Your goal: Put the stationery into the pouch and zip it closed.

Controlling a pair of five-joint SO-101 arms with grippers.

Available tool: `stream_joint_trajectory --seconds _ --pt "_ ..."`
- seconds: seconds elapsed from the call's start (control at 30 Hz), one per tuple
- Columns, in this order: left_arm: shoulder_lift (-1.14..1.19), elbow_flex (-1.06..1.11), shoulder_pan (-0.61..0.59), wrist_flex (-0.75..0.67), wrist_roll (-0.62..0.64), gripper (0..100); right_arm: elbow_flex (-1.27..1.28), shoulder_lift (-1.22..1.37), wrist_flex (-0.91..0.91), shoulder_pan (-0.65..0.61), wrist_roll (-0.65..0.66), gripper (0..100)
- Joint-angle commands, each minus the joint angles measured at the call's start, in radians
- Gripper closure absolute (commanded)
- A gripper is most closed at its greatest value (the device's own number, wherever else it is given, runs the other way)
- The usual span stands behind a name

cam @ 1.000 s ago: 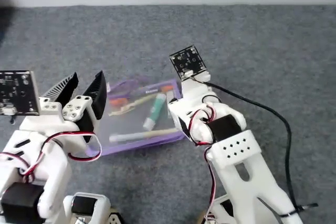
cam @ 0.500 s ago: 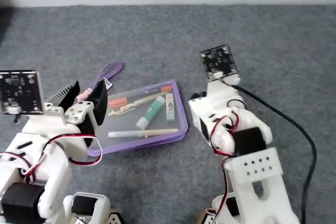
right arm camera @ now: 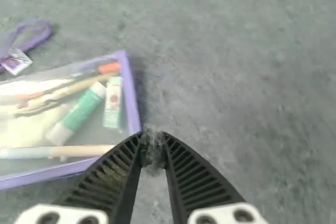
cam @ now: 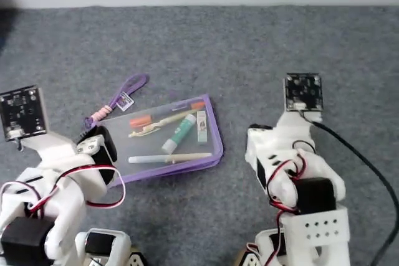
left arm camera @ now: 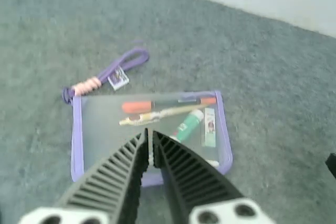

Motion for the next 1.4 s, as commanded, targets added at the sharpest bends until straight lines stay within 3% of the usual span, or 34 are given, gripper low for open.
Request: stream_joint_trajectory --seconds 0.0,0.23,0.53,0.67,0.8,1.17,1.37 --pt "-0.021 -0.007 -0.008 0.018 0.037 99 0.048 -0.124 0.008 0.044 -0.012 99.0" --pt "-0.232 0.096 -0.008 -0.009 0.020 99 0.199 -0.378 0.010 0.047 -0.011 99.1" --pt "-0.411 0.369 -0.008 -0.210 0.014 99 0.338 -0.572 0.010 0.041 -0.009 99.1" --pt "-0.448 0.499 0.000 -0.278 0.009 99 0.434 -0.680 0.010 0.045 0.078 99.1" --pt "-0.466 0.656 -0.008 -0.347 -0.089 99 0.531 -0.710 0.010 0.048 0.172 99.1" --pt "-0.709 1.035 -0.008 -0.450 -0.330 99 0.773 -0.707 0.001 0.048 0.180 99.0" --pt "-0.698 1.165 -0.008 -0.454 -0.350 99 0.858 -0.707 -0.028 0.048 0.181 99.0"
